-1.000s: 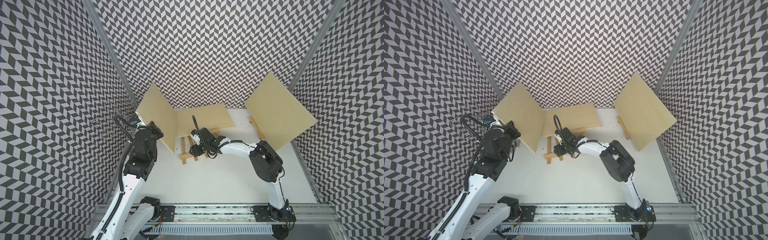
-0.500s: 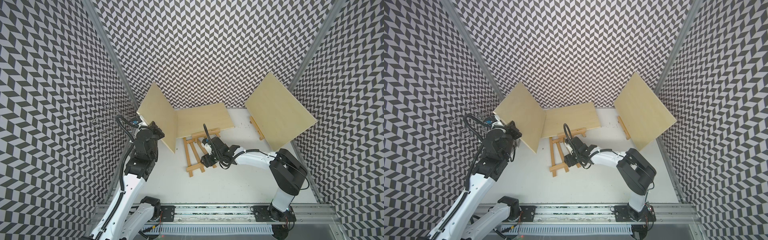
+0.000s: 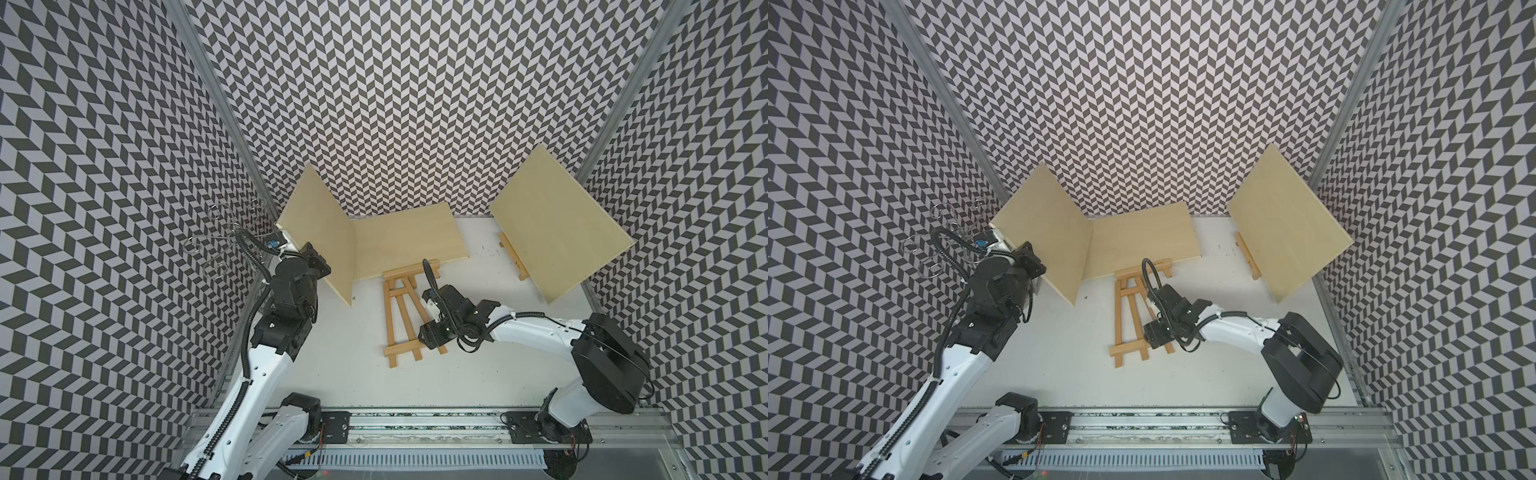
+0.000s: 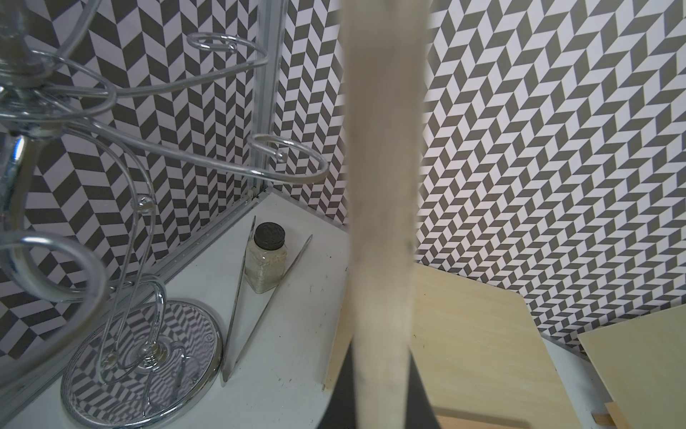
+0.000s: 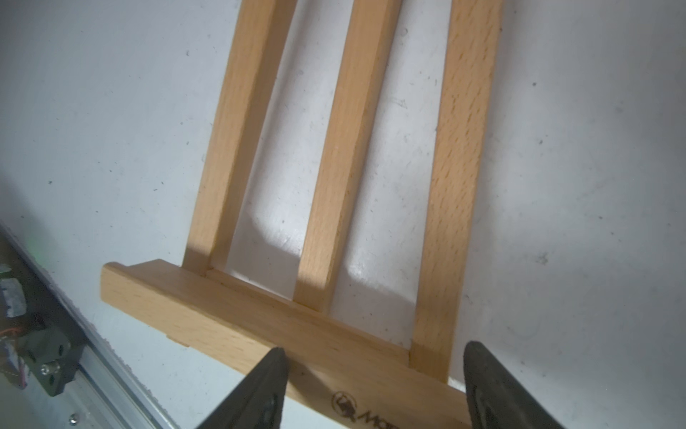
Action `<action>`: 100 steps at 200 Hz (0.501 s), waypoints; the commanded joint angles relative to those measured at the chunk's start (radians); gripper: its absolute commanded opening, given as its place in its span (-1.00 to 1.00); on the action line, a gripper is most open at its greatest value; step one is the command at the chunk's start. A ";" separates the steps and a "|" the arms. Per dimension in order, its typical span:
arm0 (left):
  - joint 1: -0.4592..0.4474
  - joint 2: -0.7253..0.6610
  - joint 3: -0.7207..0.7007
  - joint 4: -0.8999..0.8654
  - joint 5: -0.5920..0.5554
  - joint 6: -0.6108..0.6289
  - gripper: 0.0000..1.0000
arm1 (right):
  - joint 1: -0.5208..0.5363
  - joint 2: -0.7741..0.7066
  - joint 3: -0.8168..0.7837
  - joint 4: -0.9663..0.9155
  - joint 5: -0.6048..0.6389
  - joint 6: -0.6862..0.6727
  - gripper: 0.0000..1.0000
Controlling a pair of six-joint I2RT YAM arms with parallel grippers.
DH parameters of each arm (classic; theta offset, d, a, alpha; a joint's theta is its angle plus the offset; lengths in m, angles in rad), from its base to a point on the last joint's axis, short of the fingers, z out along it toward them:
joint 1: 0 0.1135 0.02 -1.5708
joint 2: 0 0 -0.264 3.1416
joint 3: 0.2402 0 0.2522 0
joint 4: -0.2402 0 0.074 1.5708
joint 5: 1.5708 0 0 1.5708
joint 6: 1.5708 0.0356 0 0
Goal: Assemble the easel
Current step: Move the easel to the center of the board.
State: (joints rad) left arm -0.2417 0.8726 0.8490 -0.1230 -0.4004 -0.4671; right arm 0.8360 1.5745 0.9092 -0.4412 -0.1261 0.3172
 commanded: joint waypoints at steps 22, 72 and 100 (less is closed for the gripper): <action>-0.013 0.005 0.005 0.062 0.017 0.008 -1.00 | 0.004 -0.077 -0.074 -0.244 0.074 0.094 0.47; -0.022 0.016 -0.003 0.069 0.031 0.002 -1.00 | 0.005 -0.128 -0.030 -0.177 0.121 0.064 0.46; -0.024 0.017 0.004 0.059 0.032 0.001 -1.00 | 0.003 -0.071 0.161 -0.214 0.250 0.030 0.47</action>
State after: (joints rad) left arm -0.2512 0.8902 0.8471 -0.1070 -0.4007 -0.4656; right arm 0.8360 1.4830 0.9131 -0.6910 -0.0097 0.3759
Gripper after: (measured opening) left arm 0.089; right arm 0.733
